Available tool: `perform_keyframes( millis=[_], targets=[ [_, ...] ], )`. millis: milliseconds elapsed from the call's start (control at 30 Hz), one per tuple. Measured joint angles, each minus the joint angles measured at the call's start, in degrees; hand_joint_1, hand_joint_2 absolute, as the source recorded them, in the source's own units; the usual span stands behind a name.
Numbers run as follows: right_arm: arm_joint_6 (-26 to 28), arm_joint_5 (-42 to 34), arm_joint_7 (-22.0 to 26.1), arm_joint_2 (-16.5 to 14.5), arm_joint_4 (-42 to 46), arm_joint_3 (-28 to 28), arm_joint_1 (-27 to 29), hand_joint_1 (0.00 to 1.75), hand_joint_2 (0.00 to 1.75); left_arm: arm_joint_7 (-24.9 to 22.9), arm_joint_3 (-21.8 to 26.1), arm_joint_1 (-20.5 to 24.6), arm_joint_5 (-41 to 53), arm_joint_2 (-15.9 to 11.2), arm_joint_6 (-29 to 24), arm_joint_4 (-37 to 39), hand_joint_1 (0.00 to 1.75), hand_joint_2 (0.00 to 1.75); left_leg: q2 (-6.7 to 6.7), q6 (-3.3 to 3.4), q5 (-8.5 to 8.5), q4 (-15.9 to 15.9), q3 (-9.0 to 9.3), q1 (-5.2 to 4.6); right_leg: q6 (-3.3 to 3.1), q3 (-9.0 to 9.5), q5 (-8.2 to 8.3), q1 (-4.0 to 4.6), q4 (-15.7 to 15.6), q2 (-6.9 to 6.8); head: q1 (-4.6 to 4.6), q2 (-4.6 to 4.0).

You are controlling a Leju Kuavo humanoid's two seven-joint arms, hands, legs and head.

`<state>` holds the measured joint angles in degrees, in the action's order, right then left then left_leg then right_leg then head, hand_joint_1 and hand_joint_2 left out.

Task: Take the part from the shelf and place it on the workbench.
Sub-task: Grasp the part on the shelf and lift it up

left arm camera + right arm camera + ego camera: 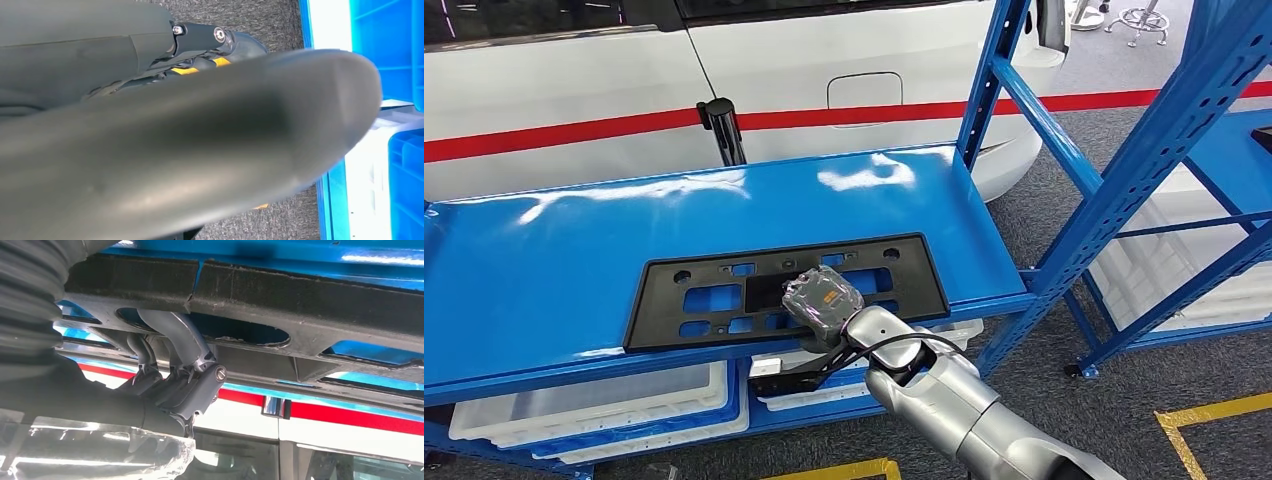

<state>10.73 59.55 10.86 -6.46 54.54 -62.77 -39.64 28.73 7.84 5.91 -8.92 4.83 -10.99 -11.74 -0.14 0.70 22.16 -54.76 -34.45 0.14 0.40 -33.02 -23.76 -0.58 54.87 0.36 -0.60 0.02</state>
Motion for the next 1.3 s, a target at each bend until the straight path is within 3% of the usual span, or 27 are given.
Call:
perform_keyframes(
  millis=[100,200,367,633,1067,1200,1300],
  targets=[
    [0.6,0.1,0.0,0.2,0.5,0.0,0.1,1.72,1.75,0.0,0.1,0.0,0.2,0.0,-0.4,0.0,0.00,0.00,-0.01,-0.01,-0.06,0.0,-0.04,0.01,-0.03,-0.04,0.02,0.01,0.0,-0.03,-0.01,0.00],
    [2.2,0.6,0.0,0.9,2.1,0.4,0.5,1.75,1.75,2.1,0.3,0.0,0.5,0.0,-3.6,0.0,0.00,0.00,-0.02,0.02,-0.25,0.0,-0.29,0.02,-0.03,-0.26,0.18,0.01,0.0,-0.10,0.00,0.00],
    [5.7,1.7,-1.2,3.6,8.8,3.8,-2.0,1.75,1.75,9.9,1.5,0.0,0.8,0.2,-10.4,-0.1,0.00,0.00,0.00,0.11,-0.51,0.0,-0.78,0.01,-0.04,-0.80,0.56,0.00,0.0,-0.11,-0.02,0.00],
    [6.5,2.5,-1.6,7.6,15.5,8.5,-5.2,1.75,1.75,10.6,2.9,-0.1,0.4,0.6,-9.8,0.0,0.00,0.00,-0.01,0.11,-0.46,0.0,-0.81,-0.01,0.05,-0.78,0.58,-0.01,0.0,-0.11,-0.02,0.00],
    [6.5,1.7,-1.4,9.5,16.9,10.5,-7.6,1.75,1.75,10.6,3.6,-0.2,0.1,0.7,-9.2,0.0,0.00,0.00,-0.01,0.02,-0.23,0.0,-0.83,0.04,0.25,-0.79,0.34,0.00,0.0,-0.11,-0.01,0.00],
    [6.5,1.6,-1.4,9.9,17.0,10.6,-7.7,1.75,1.75,10.4,3.9,-0.2,-0.1,0.7,-8.5,0.0,0.00,1.75,-0.01,0.02,-0.22,0.0,-0.83,0.04,0.27,-0.79,0.33,0.00,0.0,-0.11,-0.01,0.01],
    [6.5,1.5,-1.4,10.1,17.1,10.6,-7.6,1.75,1.75,10.2,4.0,-0.2,-0.1,0.7,-8.2,0.0,0.00,1.75,-0.02,0.02,-0.21,0.0,-0.83,0.03,0.27,-0.79,0.33,0.00,0.0,-0.11,-0.01,0.01]
  ],
)
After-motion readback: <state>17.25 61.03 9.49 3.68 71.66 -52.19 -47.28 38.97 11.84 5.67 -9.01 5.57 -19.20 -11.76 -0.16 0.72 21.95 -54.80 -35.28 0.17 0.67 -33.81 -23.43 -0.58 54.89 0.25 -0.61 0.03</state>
